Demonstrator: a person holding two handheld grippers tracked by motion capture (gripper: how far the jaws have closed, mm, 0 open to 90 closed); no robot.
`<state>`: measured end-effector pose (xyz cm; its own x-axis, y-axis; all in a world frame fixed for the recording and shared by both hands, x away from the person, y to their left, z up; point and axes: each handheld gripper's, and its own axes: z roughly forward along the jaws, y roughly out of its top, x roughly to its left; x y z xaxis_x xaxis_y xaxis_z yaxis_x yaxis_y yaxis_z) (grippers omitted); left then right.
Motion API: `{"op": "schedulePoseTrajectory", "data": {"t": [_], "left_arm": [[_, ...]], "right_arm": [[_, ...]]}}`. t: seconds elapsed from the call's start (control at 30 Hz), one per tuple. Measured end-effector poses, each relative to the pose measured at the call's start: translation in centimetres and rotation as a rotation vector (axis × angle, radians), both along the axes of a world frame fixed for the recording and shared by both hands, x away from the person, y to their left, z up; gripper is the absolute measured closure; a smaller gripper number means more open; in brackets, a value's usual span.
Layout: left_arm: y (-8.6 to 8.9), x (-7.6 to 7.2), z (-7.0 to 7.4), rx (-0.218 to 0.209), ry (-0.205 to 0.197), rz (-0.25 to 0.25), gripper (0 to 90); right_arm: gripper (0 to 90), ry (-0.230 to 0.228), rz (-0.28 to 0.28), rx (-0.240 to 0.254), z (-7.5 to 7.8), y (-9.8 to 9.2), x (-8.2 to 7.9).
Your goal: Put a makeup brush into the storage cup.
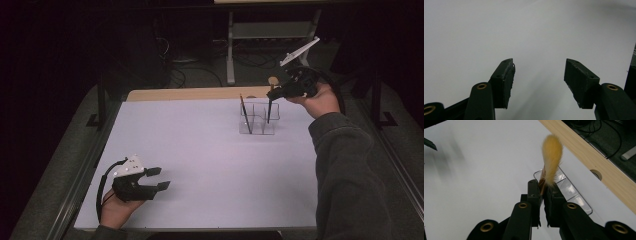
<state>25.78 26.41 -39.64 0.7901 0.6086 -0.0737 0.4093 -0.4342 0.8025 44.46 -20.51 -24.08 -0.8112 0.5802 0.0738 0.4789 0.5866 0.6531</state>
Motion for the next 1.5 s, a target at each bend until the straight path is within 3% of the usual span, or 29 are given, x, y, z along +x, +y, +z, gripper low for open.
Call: {"op": "schedulePoseTrajectory", "data": {"t": [0.5, 0.67, 0.93, 1.5], "left_arm": [[0.0, 0.0, 0.0, 0.003, -0.002, -0.003, 40.4], [-0.1, 0.1, 0.0, 0.008, -0.004, -0.009, 40.2], [-0.1, 0.0, -0.1, 0.002, 0.002, -0.006, 40.1], [-0.2, 0.0, -0.2, 0.009, 0.001, -0.013, 40.2]], "right_arm": [[82.8, -0.014, -0.023, -0.023, 0.2, 1.1, 1.5], [82.8, -0.01, -0.053, -0.047, 0.0, 1.4, 2.2], [82.8, -0.03, -0.081, -0.037, 0.0, 1.7, 2.9], [82.8, -0.013, -0.129, -0.047, -1.3, 2.4, 4.1]]}}
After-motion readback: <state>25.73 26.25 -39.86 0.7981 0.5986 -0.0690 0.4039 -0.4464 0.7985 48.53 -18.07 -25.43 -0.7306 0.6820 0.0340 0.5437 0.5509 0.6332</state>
